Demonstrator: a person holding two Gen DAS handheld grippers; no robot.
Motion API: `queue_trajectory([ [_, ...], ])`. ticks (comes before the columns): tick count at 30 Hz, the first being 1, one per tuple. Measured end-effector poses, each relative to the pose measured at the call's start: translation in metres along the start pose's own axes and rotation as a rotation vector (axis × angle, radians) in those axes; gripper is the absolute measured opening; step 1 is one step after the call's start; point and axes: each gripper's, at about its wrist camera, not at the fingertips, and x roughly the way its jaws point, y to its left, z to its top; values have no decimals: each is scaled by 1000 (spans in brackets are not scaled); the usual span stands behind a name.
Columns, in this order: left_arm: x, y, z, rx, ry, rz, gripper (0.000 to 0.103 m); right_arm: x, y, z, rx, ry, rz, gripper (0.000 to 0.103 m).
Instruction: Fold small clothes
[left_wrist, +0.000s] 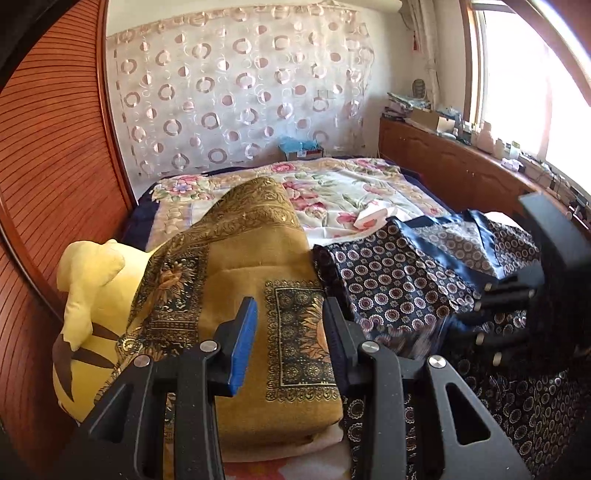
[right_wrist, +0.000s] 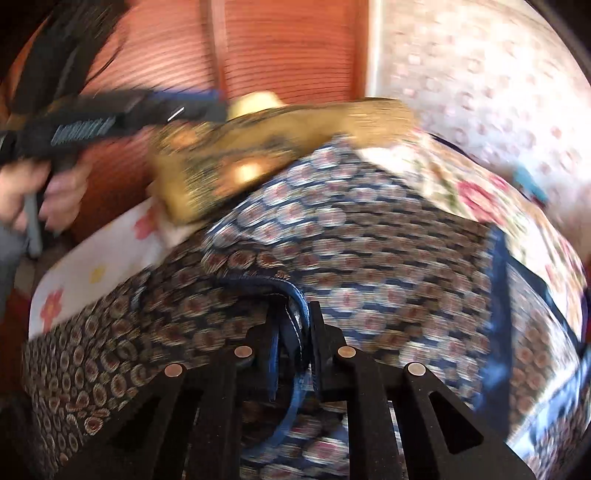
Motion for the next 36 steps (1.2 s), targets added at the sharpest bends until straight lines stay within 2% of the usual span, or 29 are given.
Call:
queue_trajectory([
  [3, 6, -8, 4, 29, 27, -9, 38, -8, -37, -3, 146, -19, -32, 15],
  [5, 11, -14, 9, 39, 39, -19, 38, -14, -54, -8, 197, -27, -58, 26],
  [9, 24, -25, 20, 66, 58, -34, 38, -24, -75, -15, 214, -42, -108, 40],
  [12, 39, -31, 27, 71, 93, -41, 38, -28, -92, -21, 217, -61, -165, 45],
  [17, 58, -36, 34, 69, 145, -67, 36, -23, -114, -35, 210, -46, -258, 45],
  [22, 76, -37, 35, 61, 201, -38, 32, -12, -119, -47, 222, -6, -292, 45],
  [25, 83, -37, 34, 61, 217, -25, 31, -6, -127, -53, 241, 19, -279, 45],
  [34, 93, -37, 37, 47, 215, 2, 31, -1, -128, -50, 257, 14, -259, 46],
  [36, 96, -38, 37, 55, 227, 4, 16, -8, -130, -55, 262, 9, -253, 46],
])
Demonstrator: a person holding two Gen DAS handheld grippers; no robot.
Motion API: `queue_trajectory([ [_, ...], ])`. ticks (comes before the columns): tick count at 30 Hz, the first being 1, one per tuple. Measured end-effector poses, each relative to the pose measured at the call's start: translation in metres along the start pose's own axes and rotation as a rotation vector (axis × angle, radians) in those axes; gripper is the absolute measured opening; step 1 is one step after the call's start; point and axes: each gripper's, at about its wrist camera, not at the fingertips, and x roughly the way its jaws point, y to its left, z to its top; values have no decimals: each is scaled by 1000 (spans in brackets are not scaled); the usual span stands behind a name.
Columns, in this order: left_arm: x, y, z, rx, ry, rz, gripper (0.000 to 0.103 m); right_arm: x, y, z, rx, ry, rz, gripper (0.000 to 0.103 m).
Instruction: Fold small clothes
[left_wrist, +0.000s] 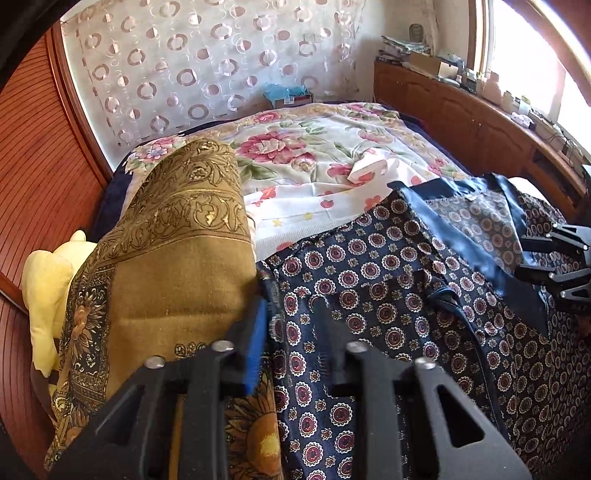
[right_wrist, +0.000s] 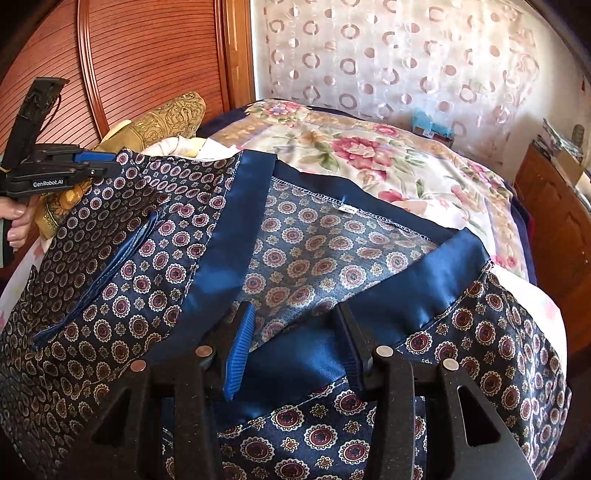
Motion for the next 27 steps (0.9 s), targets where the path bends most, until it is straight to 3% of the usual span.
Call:
queue_trajectory([
  [2, 0, 0, -1, 6, -5, -11, 6, -18, -13, -4, 5, -2, 5, 46],
  [5, -5, 0, -5, 20, -21, -1, 2, -28, -17, -7, 2, -2, 8, 46],
  [9, -35, 3, -4, 8, -111, 1, 1, -34, -18, -8, -23, 2, -24, 46],
  [15, -76, 33, 6, -34, -210, 57, 1, -76, -25, -1, -17, -71, -38, 46],
  [27, -76, 98, 11, -108, -229, 163, 1, -149, -49, -19, 63, -171, -99, 46],
])
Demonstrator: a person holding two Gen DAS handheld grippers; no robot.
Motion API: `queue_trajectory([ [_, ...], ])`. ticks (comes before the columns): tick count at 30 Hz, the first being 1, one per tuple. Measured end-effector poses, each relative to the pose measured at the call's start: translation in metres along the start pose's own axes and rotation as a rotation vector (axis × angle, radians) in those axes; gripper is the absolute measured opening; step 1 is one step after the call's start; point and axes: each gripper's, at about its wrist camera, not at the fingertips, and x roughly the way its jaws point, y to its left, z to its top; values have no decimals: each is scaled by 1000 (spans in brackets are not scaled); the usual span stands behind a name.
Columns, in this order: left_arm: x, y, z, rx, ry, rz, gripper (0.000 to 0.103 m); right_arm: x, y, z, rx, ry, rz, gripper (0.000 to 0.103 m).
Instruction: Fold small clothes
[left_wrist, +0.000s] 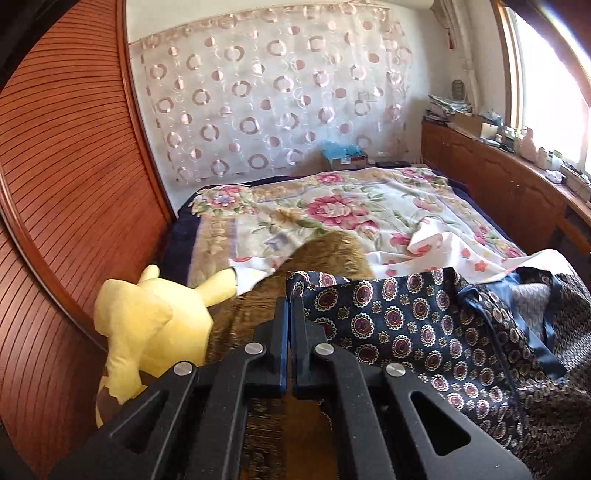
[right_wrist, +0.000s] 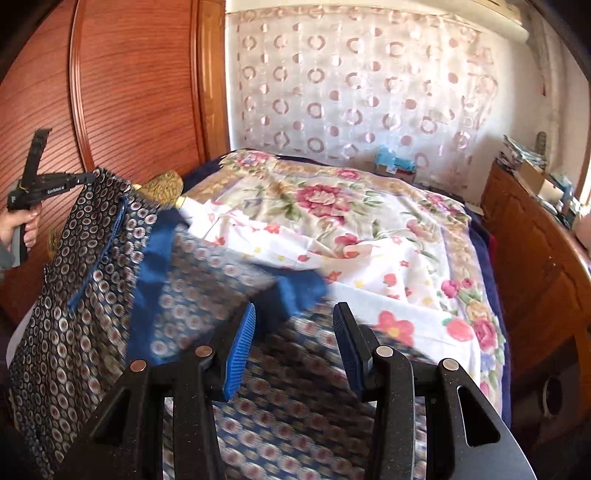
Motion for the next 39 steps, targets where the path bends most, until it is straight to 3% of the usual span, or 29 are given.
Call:
queue_trajectory([
  [3, 9, 12, -2, -24, 29, -10, 1, -9, -6, -8, 16, -2, -21, 46],
  [8, 11, -1, -13, -11, 74, -75, 3, -12, -9, -19, 46, 21, -48, 46],
  [14, -8, -19, -22, 24, 42, -151, 37, -4, -24, -28, 113, 80, -106, 46],
  [16, -18, -26, -25, 35, 21, -168, 40, -6, -31, -33, 142, 94, -131, 46],
  [21, -40, -54, -34, 38, -19, -248, 75, -18, -51, -51, 231, 115, -189, 46],
  [30, -26, -132, -79, 112, 113, -377, 78, -54, -58, -90, 340, 170, -258, 46],
  [39, -9, -174, -98, 167, 205, -404, 78, -86, -60, -107, 428, 188, -230, 46],
])
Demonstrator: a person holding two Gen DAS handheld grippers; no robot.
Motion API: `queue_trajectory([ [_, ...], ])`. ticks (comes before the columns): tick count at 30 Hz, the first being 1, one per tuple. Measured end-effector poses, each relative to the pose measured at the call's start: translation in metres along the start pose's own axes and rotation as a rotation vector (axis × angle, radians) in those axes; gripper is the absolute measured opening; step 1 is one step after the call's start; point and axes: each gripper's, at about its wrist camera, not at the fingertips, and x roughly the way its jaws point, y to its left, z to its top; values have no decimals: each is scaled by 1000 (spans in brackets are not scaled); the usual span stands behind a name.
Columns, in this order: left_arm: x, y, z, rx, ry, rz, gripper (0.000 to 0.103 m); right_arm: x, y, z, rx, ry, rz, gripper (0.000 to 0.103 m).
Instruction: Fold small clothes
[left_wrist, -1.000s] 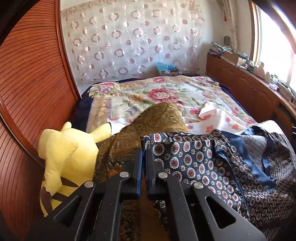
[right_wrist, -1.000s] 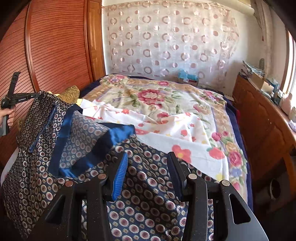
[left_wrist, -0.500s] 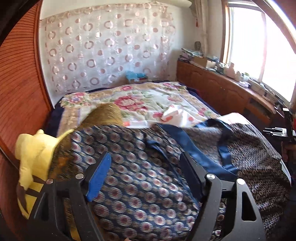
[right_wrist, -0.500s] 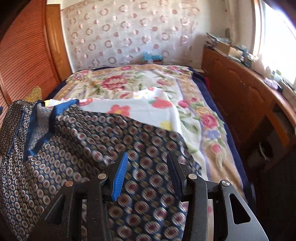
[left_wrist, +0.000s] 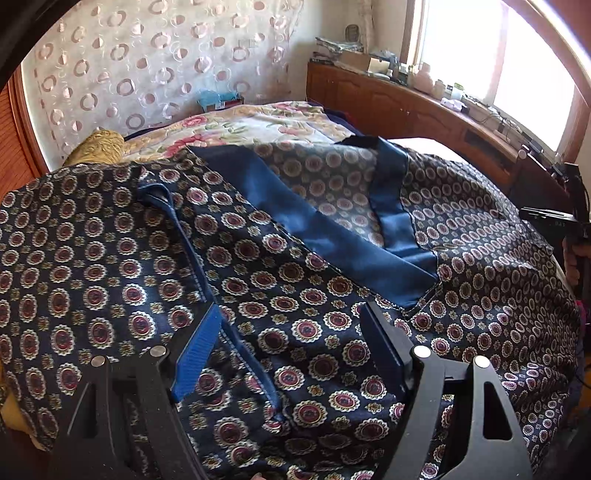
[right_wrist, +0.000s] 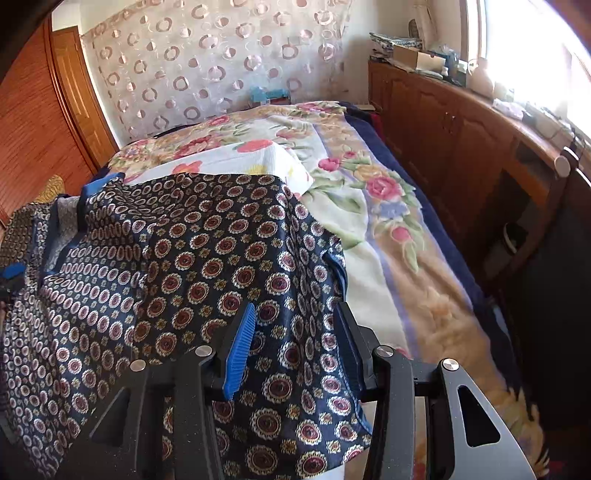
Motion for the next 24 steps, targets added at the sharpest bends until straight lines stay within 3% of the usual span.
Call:
queue_trajectory([
  [6, 11, -4, -6, -23, 26, 9, 78, -12, -4, -5, 20, 10, 75, 46],
  [8, 13, -10, -7, -16, 15, 27, 78, -16, -24, -9, 18, 8, 85, 44],
  [14, 16, -17, -9, -11, 11, 51, 80, -7, -33, -13, 22, 7, 125, 32],
  [24, 18, -18, -7, -3, 15, 52, 83, -12, -28, -18, 13, -31, 70, 7],
])
